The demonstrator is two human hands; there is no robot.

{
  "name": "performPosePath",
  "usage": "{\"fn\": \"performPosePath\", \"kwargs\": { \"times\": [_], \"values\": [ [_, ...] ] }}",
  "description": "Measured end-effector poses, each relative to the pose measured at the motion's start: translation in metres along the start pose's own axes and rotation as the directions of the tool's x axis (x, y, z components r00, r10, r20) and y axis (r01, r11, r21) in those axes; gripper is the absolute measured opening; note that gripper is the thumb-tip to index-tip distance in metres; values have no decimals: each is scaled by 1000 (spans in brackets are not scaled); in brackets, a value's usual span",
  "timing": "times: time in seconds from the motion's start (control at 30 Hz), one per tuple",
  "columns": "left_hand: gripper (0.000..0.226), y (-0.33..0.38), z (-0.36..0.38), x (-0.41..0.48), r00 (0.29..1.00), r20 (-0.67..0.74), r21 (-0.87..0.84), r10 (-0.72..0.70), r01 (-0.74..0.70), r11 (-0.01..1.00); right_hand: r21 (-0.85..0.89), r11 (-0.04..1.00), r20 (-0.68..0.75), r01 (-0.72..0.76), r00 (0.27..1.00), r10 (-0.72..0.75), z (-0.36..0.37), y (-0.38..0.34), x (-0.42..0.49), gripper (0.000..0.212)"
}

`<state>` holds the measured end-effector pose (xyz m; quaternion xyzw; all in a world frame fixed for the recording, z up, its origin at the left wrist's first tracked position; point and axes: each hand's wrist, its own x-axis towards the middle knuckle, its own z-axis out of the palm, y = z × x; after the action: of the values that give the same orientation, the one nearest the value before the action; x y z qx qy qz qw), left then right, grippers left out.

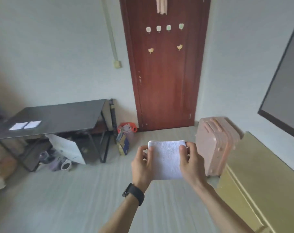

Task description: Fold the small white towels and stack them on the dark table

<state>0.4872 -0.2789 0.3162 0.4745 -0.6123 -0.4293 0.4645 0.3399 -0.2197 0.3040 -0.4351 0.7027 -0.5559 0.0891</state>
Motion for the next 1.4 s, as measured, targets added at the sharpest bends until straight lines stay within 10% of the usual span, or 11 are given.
{"fn": "performPosePath", "kwargs": {
  "times": [0.53,1.4],
  "values": [
    [19,-106,-459,133,869,-494,82,-42,95,992,319,933,394,167,872,-290,449,-243,-80,12],
    [16,-306,-776,491,701,-681,36,-211,320,947,262,965,680,30,703,-207,989,-341,36,10]
  ]
}}
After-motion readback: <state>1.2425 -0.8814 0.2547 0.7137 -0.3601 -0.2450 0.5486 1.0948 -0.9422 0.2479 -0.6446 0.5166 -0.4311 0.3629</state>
